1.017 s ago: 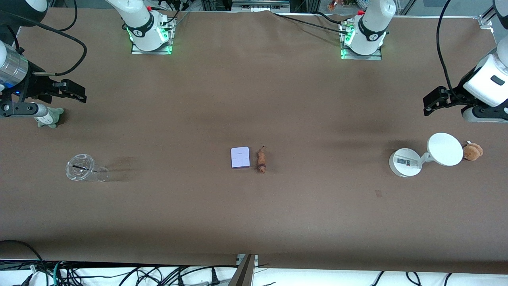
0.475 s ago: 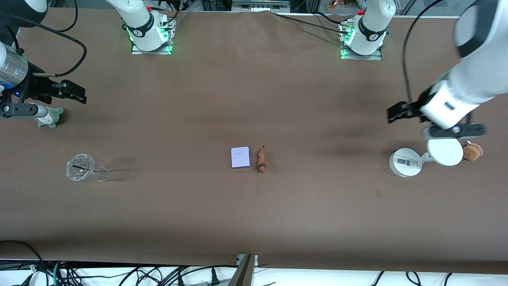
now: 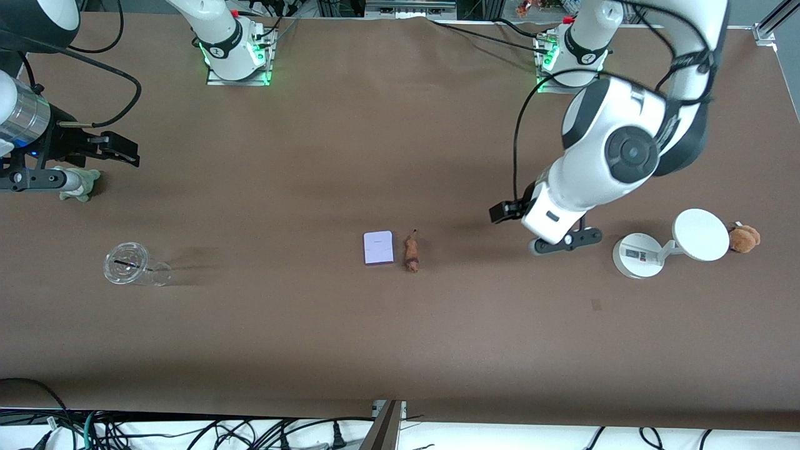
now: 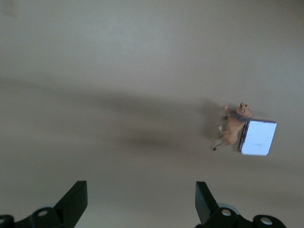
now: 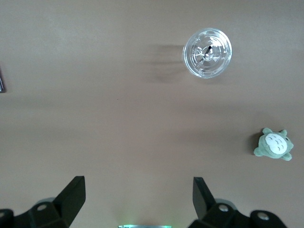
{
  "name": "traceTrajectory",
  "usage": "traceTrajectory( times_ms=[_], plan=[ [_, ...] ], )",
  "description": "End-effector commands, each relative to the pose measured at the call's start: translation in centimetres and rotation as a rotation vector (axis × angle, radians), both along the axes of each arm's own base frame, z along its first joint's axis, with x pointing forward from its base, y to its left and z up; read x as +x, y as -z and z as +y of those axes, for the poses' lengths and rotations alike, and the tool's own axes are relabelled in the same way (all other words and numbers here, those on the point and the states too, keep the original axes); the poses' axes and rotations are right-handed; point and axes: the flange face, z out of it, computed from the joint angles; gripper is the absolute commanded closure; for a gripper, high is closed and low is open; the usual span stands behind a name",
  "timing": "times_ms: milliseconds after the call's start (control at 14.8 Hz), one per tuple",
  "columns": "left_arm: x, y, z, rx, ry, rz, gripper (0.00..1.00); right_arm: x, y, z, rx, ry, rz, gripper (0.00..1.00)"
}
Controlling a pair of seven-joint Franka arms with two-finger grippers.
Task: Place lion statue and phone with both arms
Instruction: 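Reach the left gripper toward the brown lion statue beside the phone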
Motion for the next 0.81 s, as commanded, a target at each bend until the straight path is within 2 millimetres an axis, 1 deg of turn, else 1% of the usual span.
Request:
traceTrajectory(
  times_ms=[0, 68, 136, 203, 271, 407, 542, 610, 678, 746],
  plan=[
    [-0.2, 3.3, -5.2, -0.010, -0.026, -0.015, 0.00, 0.3, -0.5, 0.2, 0.010, -0.007, -0.006, 0.00],
    [-0.9, 4.7, -7.7, -0.006, -0.030, -0.030, 0.00, 0.3, -0.5, 0.2, 0.010, -0.007, -0.006, 0.00],
    [-1.2, 5.7, -9.4, -0.009, -0.041, -0.050, 0.00, 0.3, -0.5, 0.3, 0.008, -0.009, -0.006, 0.00],
    [-1.2, 6.0, -10.7, -0.016, -0.039, -0.072, 0.00, 0.3, -0.5, 0.3, 0.010, -0.009, -0.008, 0.00],
    [-1.1, 6.7, -10.9, -0.011, -0.039, -0.068, 0.00, 0.3, -0.5, 0.1, 0.016, -0.004, -0.007, 0.00],
    [-1.4, 7.0, -11.2, 0.025, -0.007, -0.087, 0.00, 0.3, -0.5, 0.1, 0.016, -0.003, -0.007, 0.00],
    [-2.2, 7.1, -12.4, 0.065, 0.028, -0.108, 0.00, 0.3, -0.5, 0.1, 0.016, -0.003, -0.007, 0.00],
    [-2.6, 8.6, -13.2, 0.084, 0.046, -0.101, 0.00, 0.4, -0.4, 0.1, 0.016, -0.003, -0.006, 0.00],
    [-2.6, 9.9, -13.7, 0.103, 0.060, -0.102, 0.00, 0.3, -0.3, 0.1, 0.015, -0.002, -0.003, 0.00],
    [-2.7, 10.3, -15.2, 0.095, 0.081, -0.130, 0.00, 0.4, -0.3, 0.1, 0.015, -0.003, -0.004, 0.00]
  ],
)
